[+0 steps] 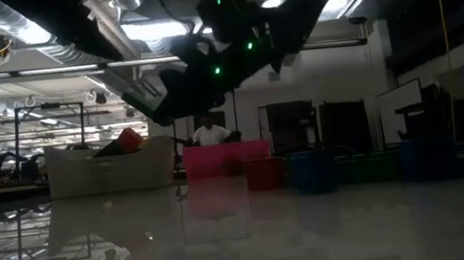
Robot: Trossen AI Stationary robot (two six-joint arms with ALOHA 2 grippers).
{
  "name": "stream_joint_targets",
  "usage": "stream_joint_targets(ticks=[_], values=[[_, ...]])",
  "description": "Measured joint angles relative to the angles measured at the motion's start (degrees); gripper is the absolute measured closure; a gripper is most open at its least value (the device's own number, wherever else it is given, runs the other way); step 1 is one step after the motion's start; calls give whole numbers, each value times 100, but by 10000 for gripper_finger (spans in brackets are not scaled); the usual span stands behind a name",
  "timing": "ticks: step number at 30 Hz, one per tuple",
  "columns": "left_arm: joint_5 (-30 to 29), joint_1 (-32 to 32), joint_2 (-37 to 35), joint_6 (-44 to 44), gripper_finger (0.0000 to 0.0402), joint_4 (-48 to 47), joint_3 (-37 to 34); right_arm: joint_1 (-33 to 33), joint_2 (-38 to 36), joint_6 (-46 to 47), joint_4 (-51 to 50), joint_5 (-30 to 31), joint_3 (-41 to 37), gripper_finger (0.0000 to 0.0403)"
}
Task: Sort blocks by size
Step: Put the large green wooden block into the white bin, then put the small red wooden block into the white bin
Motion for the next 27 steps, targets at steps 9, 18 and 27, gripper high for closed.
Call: stream_joint_targets(ticks=[9, 18, 27], values=[[0, 0, -1, -5, 231, -5, 0, -144, 514, -1, 794, -272, 316, 263], [2, 0, -1, -276, 231, -29, 0, -157, 545, -5, 399, -267, 654, 202], [1262, 2, 0, -901, 231, -124, -178, -177, 191, -730, -394, -521, 702, 158]])
